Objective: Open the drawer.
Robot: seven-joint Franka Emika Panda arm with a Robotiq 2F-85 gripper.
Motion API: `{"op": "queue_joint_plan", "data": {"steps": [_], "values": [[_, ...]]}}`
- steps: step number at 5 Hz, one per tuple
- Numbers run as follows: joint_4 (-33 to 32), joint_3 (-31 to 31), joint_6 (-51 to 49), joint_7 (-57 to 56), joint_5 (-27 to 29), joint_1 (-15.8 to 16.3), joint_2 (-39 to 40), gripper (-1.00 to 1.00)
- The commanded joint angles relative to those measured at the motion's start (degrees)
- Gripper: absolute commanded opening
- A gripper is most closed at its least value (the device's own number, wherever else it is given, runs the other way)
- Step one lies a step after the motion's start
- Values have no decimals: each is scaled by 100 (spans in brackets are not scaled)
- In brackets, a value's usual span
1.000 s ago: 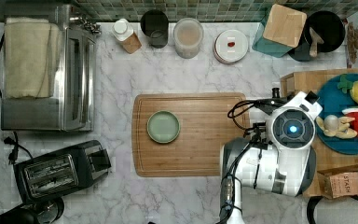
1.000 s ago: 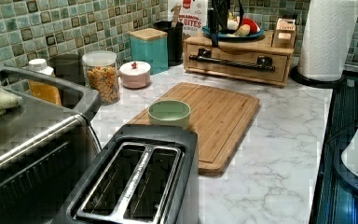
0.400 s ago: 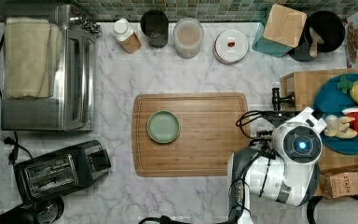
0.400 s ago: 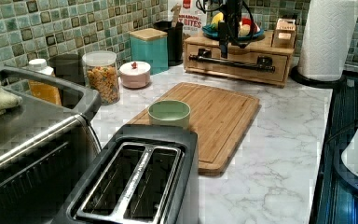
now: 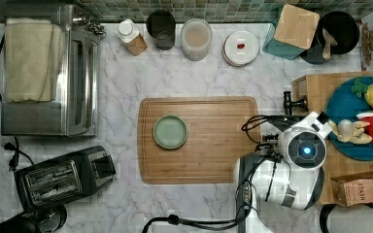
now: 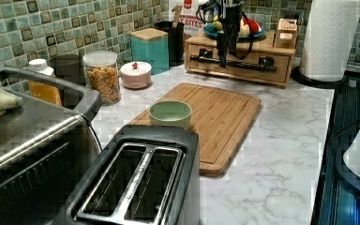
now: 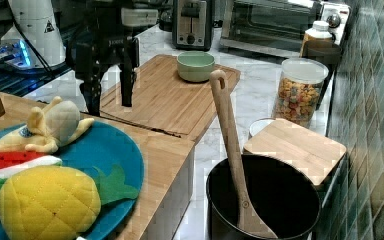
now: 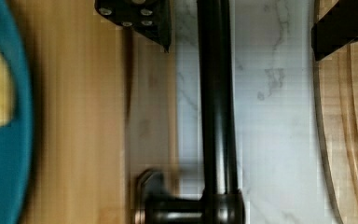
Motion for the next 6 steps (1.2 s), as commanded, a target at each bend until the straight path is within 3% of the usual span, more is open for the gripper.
{"op": "queue_joint_plan", "data": {"steps": [1, 4, 5, 6], "values": [[567, 124, 235, 301, 78, 80, 821, 100], [365, 435, 64, 294, 409, 290, 467, 100], [53, 914, 204, -74, 816, 290, 205, 100], [-283, 951, 695, 853, 301, 841, 154, 100]]}}
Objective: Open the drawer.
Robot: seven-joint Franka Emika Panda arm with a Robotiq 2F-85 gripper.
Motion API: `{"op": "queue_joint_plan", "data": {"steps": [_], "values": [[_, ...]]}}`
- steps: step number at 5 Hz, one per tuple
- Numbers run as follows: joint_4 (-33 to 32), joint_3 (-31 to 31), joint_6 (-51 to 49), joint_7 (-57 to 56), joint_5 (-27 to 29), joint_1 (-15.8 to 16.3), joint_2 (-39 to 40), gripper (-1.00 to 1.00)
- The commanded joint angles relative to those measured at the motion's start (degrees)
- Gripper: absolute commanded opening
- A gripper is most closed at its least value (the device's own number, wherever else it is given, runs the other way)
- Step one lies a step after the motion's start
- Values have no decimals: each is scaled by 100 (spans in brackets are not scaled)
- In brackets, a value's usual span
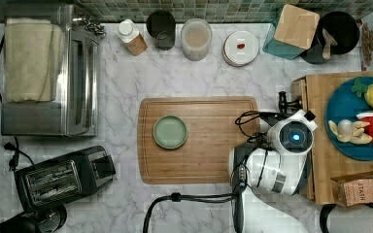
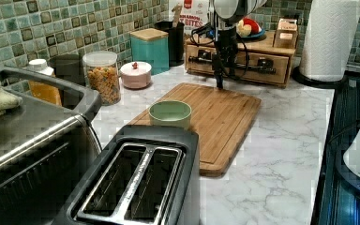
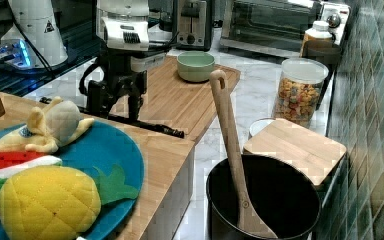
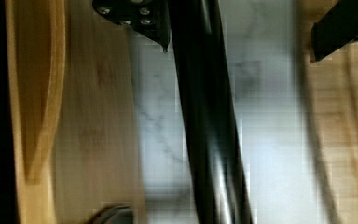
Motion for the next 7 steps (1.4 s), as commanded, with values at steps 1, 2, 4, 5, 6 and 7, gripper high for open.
{"op": "queue_joint_plan", "data": {"steps": [1, 2, 4, 5, 6, 7], "values": [[-406, 844, 20, 1536, -380, 1578, -717, 100], [-262, 1143, -615, 2278, -343, 1972, -811, 100], [-612, 1212, -397, 2987, -1012, 2364, -1192, 100], [-614, 1192, -396, 2984, -1010, 2384, -1192, 100], [-613, 1219, -396, 2987, -1013, 2357, -1192, 100], [-614, 1238, -397, 2989, -1015, 2337, -1191, 100]]}}
